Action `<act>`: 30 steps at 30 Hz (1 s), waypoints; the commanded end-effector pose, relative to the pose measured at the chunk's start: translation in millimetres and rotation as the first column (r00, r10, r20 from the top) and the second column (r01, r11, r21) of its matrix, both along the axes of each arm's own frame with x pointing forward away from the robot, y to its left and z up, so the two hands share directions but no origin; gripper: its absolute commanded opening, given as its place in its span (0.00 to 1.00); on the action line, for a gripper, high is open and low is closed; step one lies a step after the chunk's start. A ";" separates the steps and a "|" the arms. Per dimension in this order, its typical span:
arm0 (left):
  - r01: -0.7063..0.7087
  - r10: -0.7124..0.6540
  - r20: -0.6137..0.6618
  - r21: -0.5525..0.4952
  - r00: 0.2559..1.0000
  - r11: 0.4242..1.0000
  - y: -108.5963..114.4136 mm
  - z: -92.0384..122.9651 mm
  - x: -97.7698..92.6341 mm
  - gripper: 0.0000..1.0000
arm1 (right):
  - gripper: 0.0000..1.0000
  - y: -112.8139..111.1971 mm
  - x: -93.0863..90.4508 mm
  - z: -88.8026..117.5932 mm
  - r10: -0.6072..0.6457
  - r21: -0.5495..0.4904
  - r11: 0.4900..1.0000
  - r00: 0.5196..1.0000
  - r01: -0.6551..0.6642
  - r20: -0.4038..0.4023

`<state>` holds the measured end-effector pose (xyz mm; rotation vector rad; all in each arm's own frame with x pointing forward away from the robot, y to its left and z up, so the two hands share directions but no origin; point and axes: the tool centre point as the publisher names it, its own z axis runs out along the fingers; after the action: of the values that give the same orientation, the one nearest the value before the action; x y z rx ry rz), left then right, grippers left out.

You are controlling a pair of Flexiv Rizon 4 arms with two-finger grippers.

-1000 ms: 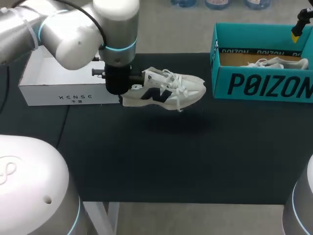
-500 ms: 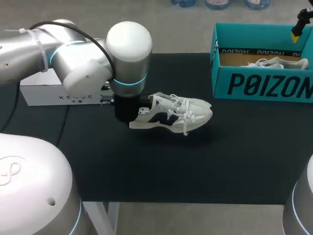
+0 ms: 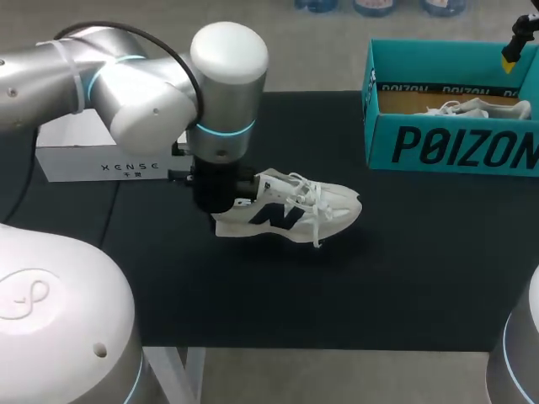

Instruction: Take the shoe out of the shoebox, open the shoe tongue, remove and reinsert the insole, then place the shoe into the shoebox

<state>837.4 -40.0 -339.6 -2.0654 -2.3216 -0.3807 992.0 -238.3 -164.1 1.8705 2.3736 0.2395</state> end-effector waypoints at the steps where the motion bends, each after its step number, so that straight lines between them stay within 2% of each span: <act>1: 0.002 -0.002 0.001 0.016 1.000 1.000 -1.4 -11.4 2.0 0.00 | 1.00 -0.3 -0.5 -0.5 0.001 0.001 1.000 1.000 -0.001 0.002; 7: -0.019 0.020 -0.030 0.046 0.999 0.999 -5.7 -33.0 -0.3 0.00 | 1.00 -0.3 -0.5 -0.5 0.001 0.001 1.000 1.000 -0.001 0.002; 14: -0.064 0.067 -0.044 0.073 0.997 0.995 -8.7 -45.2 -4.1 0.00 | 1.00 -0.3 -0.5 -0.5 0.001 0.001 1.000 1.000 -0.001 0.002; 17: -0.078 0.080 -0.045 0.043 0.996 0.996 -8.5 -47.0 -4.4 0.00 | 1.00 -0.3 -0.5 -0.5 0.001 0.001 1.000 1.000 -0.001 0.002; 18: -0.073 0.075 -0.049 0.042 0.996 0.996 -8.4 -46.9 -4.3 0.22 | 1.00 -0.3 -0.5 -0.5 0.001 0.001 1.000 1.000 -0.001 0.002; 20: -0.069 0.070 -0.044 0.022 0.997 0.997 -8.5 -45.5 -3.3 0.51 | 1.00 -0.3 -0.5 -0.5 0.001 0.001 1.000 1.000 -0.001 0.002; 21: -0.063 0.063 -0.042 0.006 0.997 0.998 -8.6 -44.3 -2.7 0.99 | 1.00 -0.3 -0.5 -0.5 0.001 0.001 1.000 1.000 -0.001 0.002; 25: -0.050 0.049 -0.030 -0.020 0.998 0.999 -8.7 -32.4 -0.8 1.00 | 1.00 -0.3 -0.5 -0.5 0.001 0.001 1.000 1.000 -0.001 0.002; 30: -0.057 0.058 0.003 -0.055 0.998 0.997 -8.9 -2.9 3.0 1.00 | 1.00 -0.3 -0.5 -0.5 0.001 0.001 1.000 1.000 -0.001 0.002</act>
<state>847.5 -58.5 -364.8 -1.9988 -2.3921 -0.3366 992.0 -238.4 -164.2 1.8705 2.3736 0.2395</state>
